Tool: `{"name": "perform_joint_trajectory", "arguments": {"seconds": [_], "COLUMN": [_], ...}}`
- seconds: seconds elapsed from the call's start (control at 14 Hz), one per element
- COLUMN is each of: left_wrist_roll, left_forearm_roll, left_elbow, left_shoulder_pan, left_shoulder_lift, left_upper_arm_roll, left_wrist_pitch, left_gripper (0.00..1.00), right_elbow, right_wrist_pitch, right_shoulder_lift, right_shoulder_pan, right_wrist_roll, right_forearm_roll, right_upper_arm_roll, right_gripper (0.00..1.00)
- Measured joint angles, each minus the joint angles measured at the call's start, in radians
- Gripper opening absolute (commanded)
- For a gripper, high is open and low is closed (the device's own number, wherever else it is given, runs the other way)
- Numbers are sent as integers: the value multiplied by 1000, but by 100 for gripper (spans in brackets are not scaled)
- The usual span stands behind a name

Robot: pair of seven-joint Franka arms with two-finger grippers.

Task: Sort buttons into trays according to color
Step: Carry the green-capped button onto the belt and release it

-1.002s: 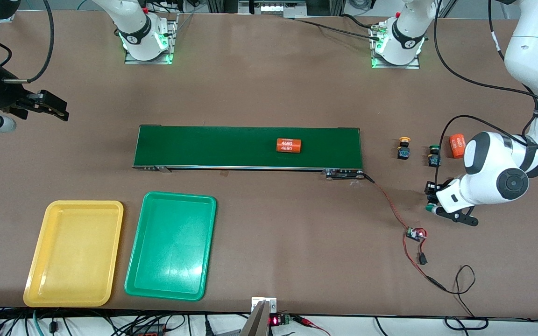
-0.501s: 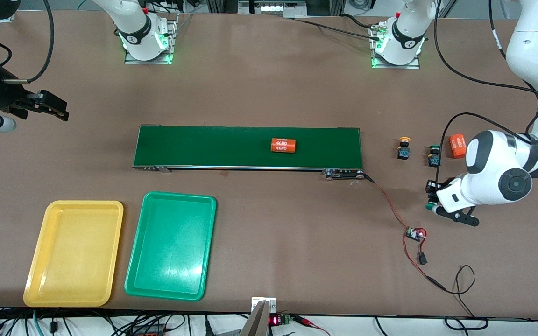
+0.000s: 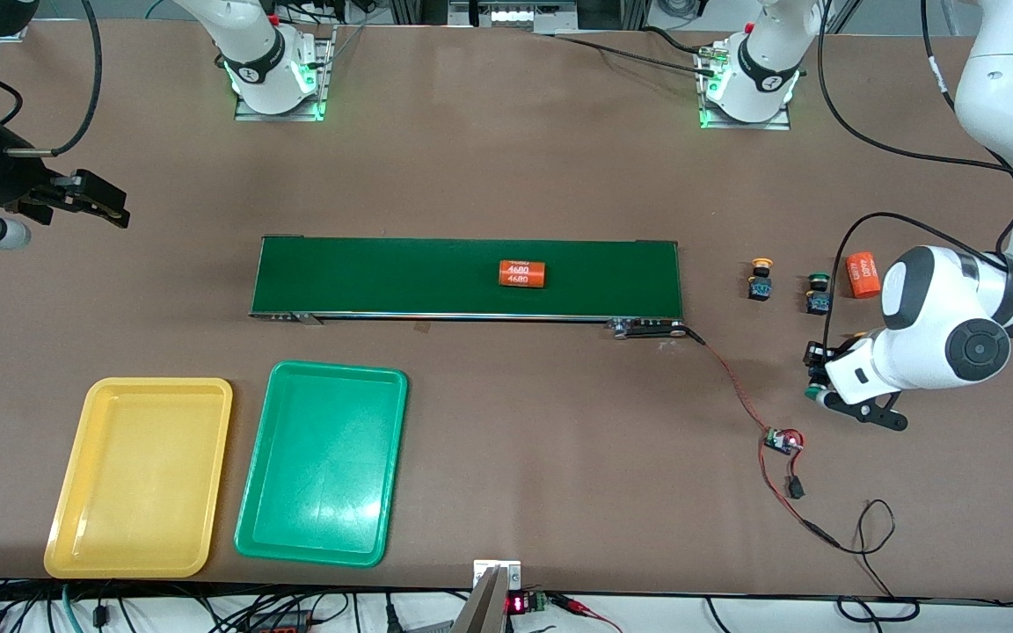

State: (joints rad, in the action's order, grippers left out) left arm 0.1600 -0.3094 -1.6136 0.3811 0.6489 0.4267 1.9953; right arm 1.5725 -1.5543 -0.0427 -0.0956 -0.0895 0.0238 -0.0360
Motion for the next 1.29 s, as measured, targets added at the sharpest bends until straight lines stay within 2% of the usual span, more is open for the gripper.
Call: {"name": "perform_joint_trajectory", "arguments": {"seconds": [0.29,0.5,0.72,0.86,1.07,1.29], "left_wrist_roll": [-2,0,-73,-175,-418,-623], "left_forearm_roll": [1,12,38,106,138,139], "left_elbow": [79,104,112,98,-1,-166], "left_shoulder_pan": [-10,-12,-5,-8,-13,-37], "left_shoulder_lift": [-2,-10,-45,-67,-64,-60], "left_upper_arm_roll": [90,122,230,275,367,441], "left_wrist_pitch": [-243,-319,-417,-451,-400,-190], "left_gripper": [0,0,0,0,1,1], "right_elbow": [0,0,0,0,0,0], "right_wrist_pitch": [-6,-11,-17,-18,-25,-26], "right_shoulder_lift": [0,-1,-2,-3,-3,-3], "right_shoulder_pan": [-4,-7,-3,-2,1,1], "right_wrist_roll": [0,-5,-8,-10,-12,-12], "right_forearm_roll": [0,0,0,0,0,0], "right_upper_arm_roll": [2,4,4,3,-1,-2], "right_gripper": [100,100,100,100,100,100]}}
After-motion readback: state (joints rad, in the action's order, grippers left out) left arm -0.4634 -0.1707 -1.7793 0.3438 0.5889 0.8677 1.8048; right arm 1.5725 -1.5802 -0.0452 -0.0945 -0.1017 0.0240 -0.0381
